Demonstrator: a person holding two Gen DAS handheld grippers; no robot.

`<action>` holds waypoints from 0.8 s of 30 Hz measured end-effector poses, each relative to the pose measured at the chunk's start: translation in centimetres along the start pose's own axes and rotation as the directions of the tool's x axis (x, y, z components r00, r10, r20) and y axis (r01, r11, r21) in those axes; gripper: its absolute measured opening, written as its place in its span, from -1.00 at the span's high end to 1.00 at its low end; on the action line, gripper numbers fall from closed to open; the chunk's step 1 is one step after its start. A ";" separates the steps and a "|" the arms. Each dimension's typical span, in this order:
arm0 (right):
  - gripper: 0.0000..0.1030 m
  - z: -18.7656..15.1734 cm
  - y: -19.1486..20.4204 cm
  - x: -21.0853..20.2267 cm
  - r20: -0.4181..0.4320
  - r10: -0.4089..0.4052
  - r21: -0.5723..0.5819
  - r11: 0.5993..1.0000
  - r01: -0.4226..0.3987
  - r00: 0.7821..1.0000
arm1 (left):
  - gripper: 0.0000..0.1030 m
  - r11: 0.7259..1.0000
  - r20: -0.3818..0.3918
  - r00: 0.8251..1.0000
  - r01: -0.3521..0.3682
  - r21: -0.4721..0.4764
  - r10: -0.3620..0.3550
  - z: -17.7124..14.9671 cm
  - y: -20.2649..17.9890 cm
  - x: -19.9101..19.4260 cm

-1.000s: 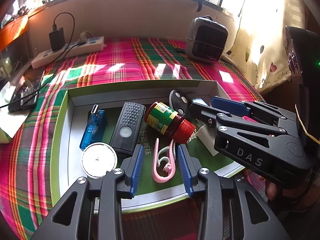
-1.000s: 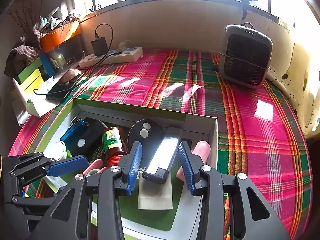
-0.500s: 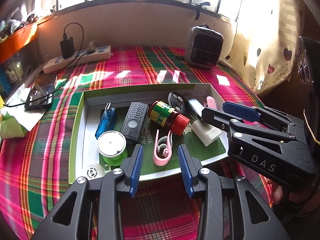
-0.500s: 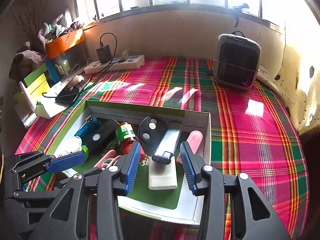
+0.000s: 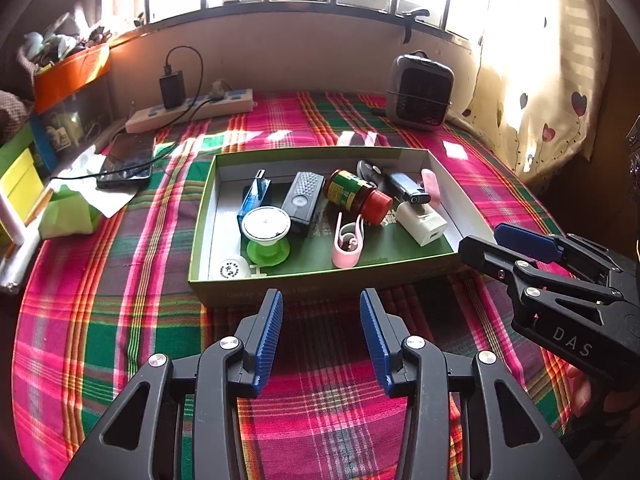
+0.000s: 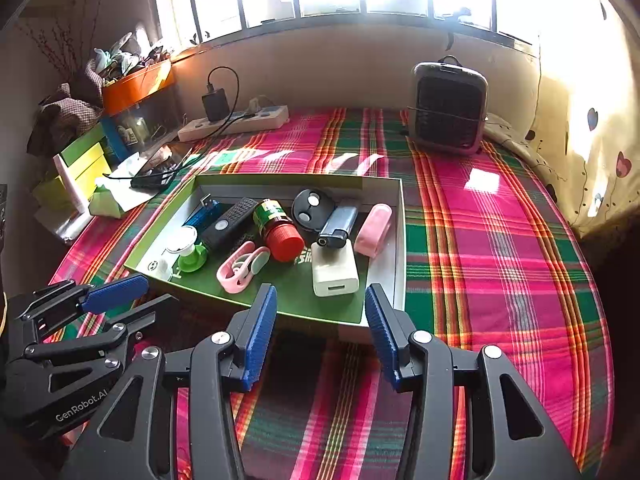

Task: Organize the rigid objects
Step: 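Lift both open grippers away from the green box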

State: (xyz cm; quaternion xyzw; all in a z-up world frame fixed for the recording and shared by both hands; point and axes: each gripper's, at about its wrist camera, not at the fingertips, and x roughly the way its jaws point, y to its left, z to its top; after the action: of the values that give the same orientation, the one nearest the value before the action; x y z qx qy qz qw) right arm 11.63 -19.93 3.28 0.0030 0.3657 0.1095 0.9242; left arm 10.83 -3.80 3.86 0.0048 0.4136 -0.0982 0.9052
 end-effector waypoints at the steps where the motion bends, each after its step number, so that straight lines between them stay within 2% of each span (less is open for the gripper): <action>1: 0.08 -0.3 0.1 -0.1 -0.004 -0.005 -0.004 1.000 0.005 1.000 | 0.23 1.000 -0.005 1.000 -0.001 -0.003 0.001 -0.3 0.1 0.0; 10: 0.07 -3.1 0.7 0.6 -0.074 -0.016 0.001 1.000 0.016 0.997 | 0.23 0.999 -0.053 0.998 -0.031 -0.013 0.031 -3.2 0.5 0.2; 24: 0.07 -4.8 0.8 0.9 -0.115 -0.036 0.010 0.999 0.038 0.993 | 0.23 0.998 -0.061 0.997 -0.058 -0.029 0.056 -4.4 0.9 0.3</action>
State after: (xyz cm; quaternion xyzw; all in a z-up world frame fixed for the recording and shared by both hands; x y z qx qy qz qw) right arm 8.84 -19.29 -0.77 -0.0042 0.4188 0.0900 0.9036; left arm 7.88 -2.63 0.62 0.0058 0.4419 -0.0657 0.8946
